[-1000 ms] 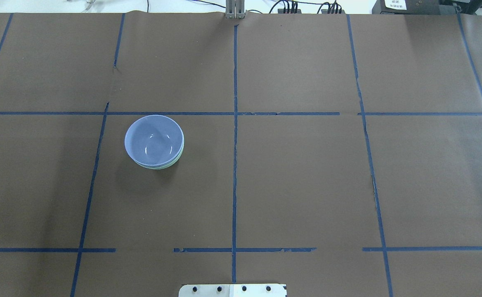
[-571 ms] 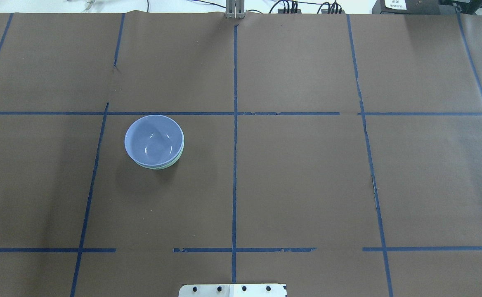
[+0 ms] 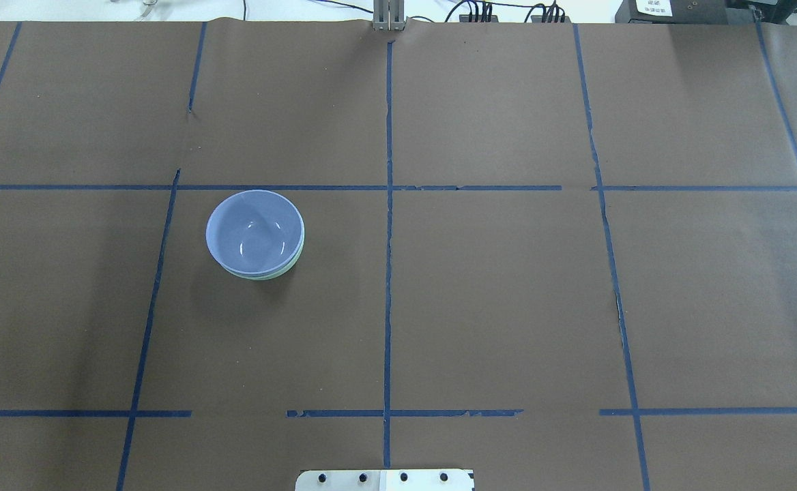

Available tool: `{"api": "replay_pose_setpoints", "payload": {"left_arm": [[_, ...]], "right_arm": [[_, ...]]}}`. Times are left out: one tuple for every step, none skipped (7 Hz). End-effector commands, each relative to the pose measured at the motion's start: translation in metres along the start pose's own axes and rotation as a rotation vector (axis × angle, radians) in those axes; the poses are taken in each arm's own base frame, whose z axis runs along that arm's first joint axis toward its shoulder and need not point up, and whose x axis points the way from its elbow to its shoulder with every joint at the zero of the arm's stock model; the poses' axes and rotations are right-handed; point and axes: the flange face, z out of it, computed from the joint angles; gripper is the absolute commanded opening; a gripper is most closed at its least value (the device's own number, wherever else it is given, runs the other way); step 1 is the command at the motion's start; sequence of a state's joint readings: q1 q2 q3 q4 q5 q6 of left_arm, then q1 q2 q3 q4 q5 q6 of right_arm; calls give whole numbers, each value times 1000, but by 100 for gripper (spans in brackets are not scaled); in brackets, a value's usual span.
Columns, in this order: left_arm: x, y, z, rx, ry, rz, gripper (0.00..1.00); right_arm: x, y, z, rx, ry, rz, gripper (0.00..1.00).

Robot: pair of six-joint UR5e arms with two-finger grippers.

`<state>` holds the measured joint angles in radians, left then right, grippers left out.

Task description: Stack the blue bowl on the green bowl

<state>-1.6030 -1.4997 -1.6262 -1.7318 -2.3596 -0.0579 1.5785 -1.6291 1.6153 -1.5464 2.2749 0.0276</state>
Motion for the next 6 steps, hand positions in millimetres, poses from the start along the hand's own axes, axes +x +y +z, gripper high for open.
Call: {"api": "replay_pose_setpoints", "payload": {"left_arm": [[1, -1, -1, 2, 1, 4, 100], [2, -1, -2, 4, 0, 5, 100], [-1, -1, 1, -1, 0, 0, 100], [-1, -1, 1, -1, 0, 0, 100], [-2, 0, 2, -3, -1, -2, 100], [-2, 0, 2, -3, -1, -2, 100]], "right_arm": [[0, 0, 0, 0, 0, 0, 100], [0, 0, 0, 0, 0, 0, 100], [0, 0, 0, 0, 0, 0, 100], [0, 0, 0, 0, 0, 0, 100], [0, 0, 0, 0, 0, 0, 100], [0, 0, 0, -1, 0, 1, 100]]}}
